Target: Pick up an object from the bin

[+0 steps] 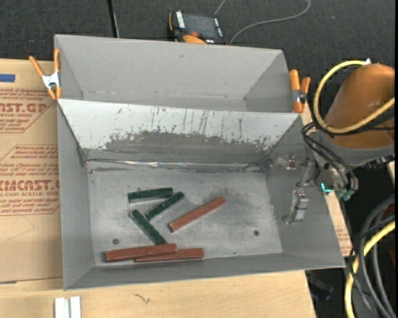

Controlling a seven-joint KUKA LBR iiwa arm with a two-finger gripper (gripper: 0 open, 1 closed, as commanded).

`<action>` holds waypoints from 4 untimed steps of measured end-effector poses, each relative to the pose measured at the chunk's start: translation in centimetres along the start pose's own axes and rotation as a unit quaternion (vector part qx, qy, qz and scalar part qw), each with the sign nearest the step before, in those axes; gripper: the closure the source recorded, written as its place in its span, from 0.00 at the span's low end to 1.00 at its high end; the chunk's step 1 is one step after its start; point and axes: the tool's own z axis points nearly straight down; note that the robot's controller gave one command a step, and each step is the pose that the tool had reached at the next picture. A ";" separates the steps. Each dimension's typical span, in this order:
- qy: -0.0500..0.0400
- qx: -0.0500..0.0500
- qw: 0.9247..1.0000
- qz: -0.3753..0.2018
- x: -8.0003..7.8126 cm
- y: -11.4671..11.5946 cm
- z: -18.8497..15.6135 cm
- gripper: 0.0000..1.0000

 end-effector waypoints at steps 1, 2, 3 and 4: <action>-0.007 0.001 0.993 -0.119 -1.1 5.8 -6.6 0.00; -0.001 -0.001 0.992 -0.130 -3.9 11.7 8.6 0.00; -0.002 0.000 0.985 -0.172 -2.8 12.4 13.1 0.00; -0.004 0.001 0.985 -0.172 -2.9 12.4 12.8 1.00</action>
Offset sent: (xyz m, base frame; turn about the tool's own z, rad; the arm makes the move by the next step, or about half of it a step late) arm 0.0094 0.0560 0.0650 -0.2365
